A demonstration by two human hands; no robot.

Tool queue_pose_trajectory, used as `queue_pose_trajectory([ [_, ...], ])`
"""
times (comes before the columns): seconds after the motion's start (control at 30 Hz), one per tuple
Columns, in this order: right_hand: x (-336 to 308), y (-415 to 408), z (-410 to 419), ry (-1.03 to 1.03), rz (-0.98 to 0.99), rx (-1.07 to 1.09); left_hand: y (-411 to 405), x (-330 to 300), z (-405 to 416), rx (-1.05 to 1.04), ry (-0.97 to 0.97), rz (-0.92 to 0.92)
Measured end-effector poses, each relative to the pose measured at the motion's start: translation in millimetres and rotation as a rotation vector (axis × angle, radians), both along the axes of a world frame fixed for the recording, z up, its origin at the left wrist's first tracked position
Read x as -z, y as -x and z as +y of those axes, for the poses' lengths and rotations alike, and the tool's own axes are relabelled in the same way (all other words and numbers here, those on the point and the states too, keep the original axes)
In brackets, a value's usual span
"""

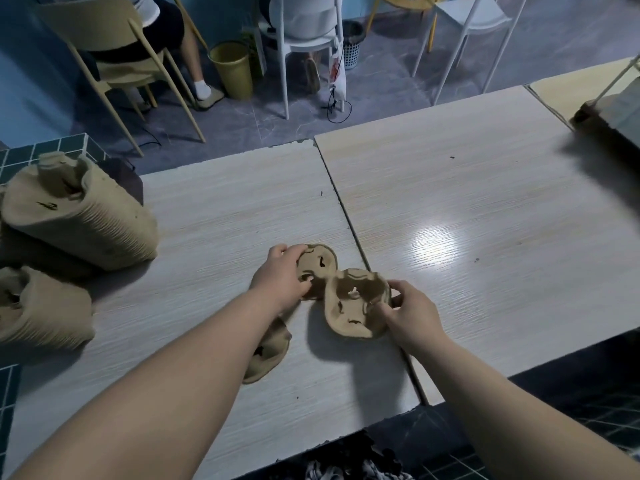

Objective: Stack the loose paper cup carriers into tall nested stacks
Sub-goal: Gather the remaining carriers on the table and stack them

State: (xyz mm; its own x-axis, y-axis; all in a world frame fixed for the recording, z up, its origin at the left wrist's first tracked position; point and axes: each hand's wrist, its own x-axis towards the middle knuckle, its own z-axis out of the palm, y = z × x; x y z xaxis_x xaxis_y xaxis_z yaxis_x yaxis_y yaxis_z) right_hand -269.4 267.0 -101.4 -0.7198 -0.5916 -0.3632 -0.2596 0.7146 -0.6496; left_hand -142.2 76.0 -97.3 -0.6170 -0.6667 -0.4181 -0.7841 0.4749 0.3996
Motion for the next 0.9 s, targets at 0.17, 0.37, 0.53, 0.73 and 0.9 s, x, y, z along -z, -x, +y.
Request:
queue_pose_trajectory([
  [0.17, 3.4, 4.8, 0.2, 0.006, -0.015, 0.001, 2.3, -2.0, -5.3, -0.063, 0.025, 0.003],
  [0.37, 0.8, 3.7, -5.2, 0.02, -0.005, -0.02, -6.9, -21.0, -17.3, -0.184, 0.204, 0.132],
  [0.53, 0.0, -0.5, -6.8, 0.028, -0.005, -0.024, -25.1, -19.4, -4.4, -0.082, 0.288, 0.186],
  [0.73, 0.2, -3.2, -0.7, 0.033, 0.002, -0.011, -51.7, -16.8, 20.0, -0.154, 0.269, 0.338],
  [0.9, -1.0, -8.3, 4.4, 0.024, 0.011, -0.006, -65.1, -15.2, 31.0, -0.244, 0.256, 0.398],
])
